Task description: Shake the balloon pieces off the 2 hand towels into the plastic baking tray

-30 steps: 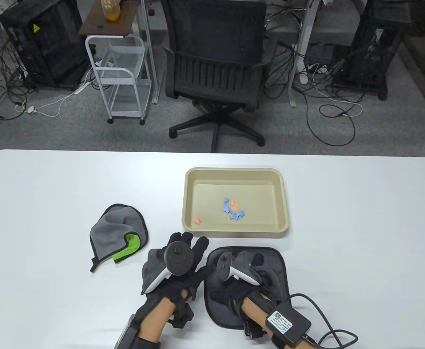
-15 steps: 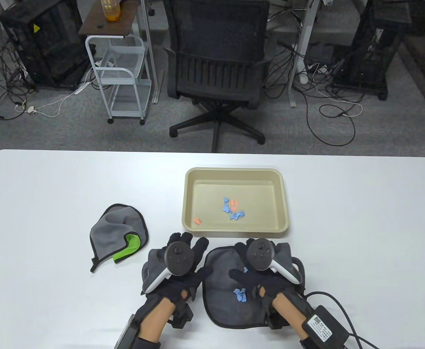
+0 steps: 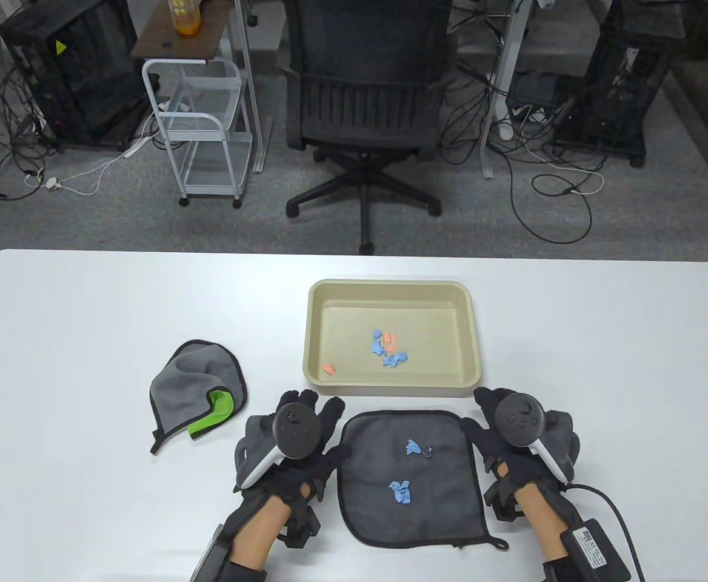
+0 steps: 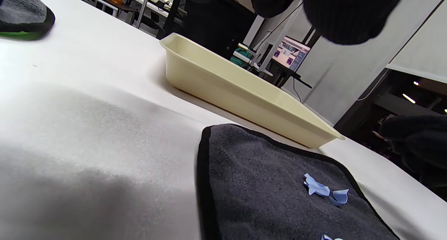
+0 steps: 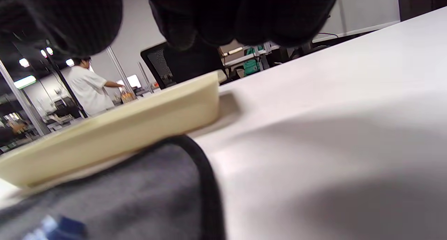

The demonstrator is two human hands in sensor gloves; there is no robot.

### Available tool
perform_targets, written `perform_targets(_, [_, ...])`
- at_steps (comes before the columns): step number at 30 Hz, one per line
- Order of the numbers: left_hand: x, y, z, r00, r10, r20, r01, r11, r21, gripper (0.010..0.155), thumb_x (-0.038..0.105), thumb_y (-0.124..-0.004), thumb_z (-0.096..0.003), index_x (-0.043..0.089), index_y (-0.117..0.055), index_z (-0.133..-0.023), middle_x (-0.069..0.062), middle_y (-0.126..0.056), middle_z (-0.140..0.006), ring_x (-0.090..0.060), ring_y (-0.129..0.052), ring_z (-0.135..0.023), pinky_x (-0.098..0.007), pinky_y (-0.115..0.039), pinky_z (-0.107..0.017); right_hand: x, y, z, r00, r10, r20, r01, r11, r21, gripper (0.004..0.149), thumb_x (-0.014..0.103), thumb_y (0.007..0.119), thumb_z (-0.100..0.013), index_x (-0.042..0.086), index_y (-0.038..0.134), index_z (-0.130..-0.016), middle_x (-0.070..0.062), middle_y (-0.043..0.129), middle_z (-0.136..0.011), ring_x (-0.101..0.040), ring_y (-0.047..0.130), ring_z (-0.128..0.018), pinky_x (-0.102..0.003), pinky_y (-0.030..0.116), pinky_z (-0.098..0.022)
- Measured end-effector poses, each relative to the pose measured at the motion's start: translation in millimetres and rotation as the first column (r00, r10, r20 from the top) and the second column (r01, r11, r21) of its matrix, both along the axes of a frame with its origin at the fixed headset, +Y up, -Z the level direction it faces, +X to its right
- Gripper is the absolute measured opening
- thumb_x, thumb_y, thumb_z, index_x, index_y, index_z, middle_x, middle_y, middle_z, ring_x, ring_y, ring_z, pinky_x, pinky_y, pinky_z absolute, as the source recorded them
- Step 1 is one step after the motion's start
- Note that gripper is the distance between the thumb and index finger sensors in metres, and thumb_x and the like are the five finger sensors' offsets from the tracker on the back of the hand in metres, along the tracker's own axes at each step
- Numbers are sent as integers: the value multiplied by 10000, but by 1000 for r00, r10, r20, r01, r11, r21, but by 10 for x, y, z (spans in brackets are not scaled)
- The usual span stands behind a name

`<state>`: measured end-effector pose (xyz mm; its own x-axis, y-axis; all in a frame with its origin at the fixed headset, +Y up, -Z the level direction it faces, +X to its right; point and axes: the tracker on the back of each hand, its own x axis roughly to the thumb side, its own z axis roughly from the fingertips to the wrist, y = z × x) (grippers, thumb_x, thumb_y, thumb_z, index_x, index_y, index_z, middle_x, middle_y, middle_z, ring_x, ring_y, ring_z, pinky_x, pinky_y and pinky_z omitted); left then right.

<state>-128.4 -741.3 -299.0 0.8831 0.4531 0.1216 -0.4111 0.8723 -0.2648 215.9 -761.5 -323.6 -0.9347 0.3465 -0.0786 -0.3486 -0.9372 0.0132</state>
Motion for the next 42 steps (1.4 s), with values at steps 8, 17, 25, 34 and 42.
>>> perform_targets(8, [-4, -7, 0, 1000, 1, -5, -1, 1000, -12, 763, 574, -686, -385, 437, -326, -1043, -75, -199, -1149, -425, -125, -1096, -696, -291, -732, -152, -332, -72, 991, 131, -15, -132, 973, -188, 810, 586, 811, -327, 274, 489, -1003, -45, 405, -1047, -292, 515, -838, -405, 562, -607])
perform_targets(17, [9, -52, -25, 1000, -11, -4, 11, 999, -36, 763, 574, -686, -385, 432, -329, -1044, -76, -200, -1148, -426, -126, -1095, -694, -291, -732, -162, -462, -130, 988, 151, 30, -138, 956, -260, 791, 560, 823, -304, 306, 505, -983, -41, 397, -1046, -287, 527, -817, -412, 559, -592])
perform_targets(25, [25, -53, -8, 1000, -16, 1, 16, 999, -30, 764, 574, -686, -384, 431, -329, -1045, -77, -202, -1148, -426, -129, -1095, -694, -293, -732, -237, -428, -75, 978, 188, 94, -160, 955, -251, 508, 530, 829, -309, 345, 731, -772, -62, 428, -1079, -307, 552, -821, -430, 576, -591])
perform_targets(34, [11, -87, -11, 999, -30, -30, 28, 999, -47, 766, 574, -688, -384, 424, -329, -1045, -80, -218, -1147, -429, -163, -1098, -689, -306, -733, -304, -326, -47, 991, 124, 53, -108, 965, -240, 344, 474, 849, -365, 364, 795, -687, 50, 734, -969, -193, 801, -735, -357, 735, -534])
perform_targets(42, [5, -240, -84, 987, -84, -136, 67, 990, -125, 789, 537, -743, -379, 373, -355, -1046, -100, -305, -1106, -423, -451, -956, -519, -527, -668, -391, -38, 39, 1000, -6, 15, 9, 989, -147, 378, 419, 847, -375, 315, 783, -732, 4, 794, -929, -14, 1016, -434, -201, 902, -293])
